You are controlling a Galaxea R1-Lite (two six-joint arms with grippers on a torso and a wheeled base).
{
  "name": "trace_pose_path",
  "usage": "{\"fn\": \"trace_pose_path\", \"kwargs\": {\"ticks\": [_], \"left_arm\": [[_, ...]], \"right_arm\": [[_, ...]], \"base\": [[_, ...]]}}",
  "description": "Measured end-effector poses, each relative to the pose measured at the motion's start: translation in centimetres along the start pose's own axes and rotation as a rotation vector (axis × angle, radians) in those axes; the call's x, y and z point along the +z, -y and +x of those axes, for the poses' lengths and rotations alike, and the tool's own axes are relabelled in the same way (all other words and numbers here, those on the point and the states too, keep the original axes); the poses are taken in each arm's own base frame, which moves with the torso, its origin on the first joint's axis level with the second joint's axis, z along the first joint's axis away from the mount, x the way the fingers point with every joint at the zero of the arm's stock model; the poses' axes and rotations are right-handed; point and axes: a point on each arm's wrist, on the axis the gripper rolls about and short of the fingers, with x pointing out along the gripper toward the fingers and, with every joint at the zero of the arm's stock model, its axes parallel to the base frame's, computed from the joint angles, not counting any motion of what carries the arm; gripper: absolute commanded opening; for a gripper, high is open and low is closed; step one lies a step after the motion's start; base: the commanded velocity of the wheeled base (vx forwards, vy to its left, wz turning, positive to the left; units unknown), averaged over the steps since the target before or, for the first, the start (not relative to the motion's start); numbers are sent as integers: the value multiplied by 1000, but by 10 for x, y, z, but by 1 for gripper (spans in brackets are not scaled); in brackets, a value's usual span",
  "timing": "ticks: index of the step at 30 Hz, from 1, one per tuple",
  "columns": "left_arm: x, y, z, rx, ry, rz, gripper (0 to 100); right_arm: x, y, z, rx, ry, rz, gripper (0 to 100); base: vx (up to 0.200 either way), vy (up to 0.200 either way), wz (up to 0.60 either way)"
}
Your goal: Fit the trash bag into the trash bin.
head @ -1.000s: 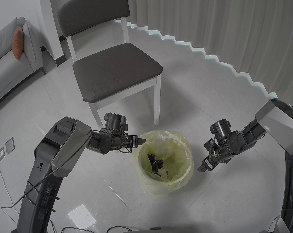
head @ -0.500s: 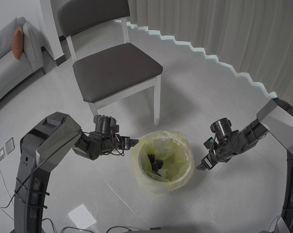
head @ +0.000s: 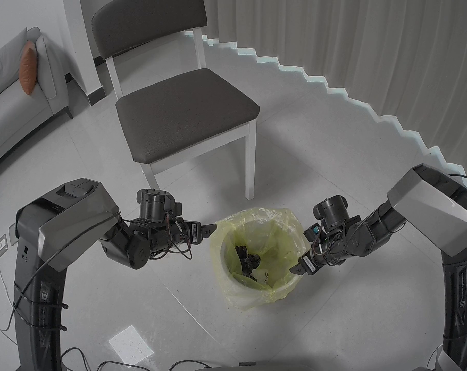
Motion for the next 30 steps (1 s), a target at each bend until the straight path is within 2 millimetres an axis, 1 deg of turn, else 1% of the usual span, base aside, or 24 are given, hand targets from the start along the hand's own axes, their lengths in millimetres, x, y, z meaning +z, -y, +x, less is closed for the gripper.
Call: {"fn": "trace_pose_path", "kwargs": {"ticks": [4, 5, 10, 22, 26, 30], "left_arm": [[-2, 1, -2, 0, -5, 0, 100], [-2, 1, -2, 0, -4, 1, 100], [-2, 1, -2, 1, -7, 0, 100], [-3, 1, -4, 2, 14, 4, 100], [-5, 0, -5, 4, 15, 4, 100], [-7, -2, -6, 9, 10, 0, 100]], "right_arm": [[-2, -4, 7, 4, -12, -7, 100], [-3, -5, 8, 5, -15, -9, 0], [-3, -6, 11, 8, -18, -10, 0], [-3, -6, 11, 8, -19, -9, 0], [-4, -2, 11, 1, -19, -4, 0], [-5, 10, 9, -15, -19, 19, 0]], "base": [[0, 0, 0], [0, 0, 0], [0, 0, 0], [0, 0, 0], [0, 0, 0], [0, 0, 0]]}}
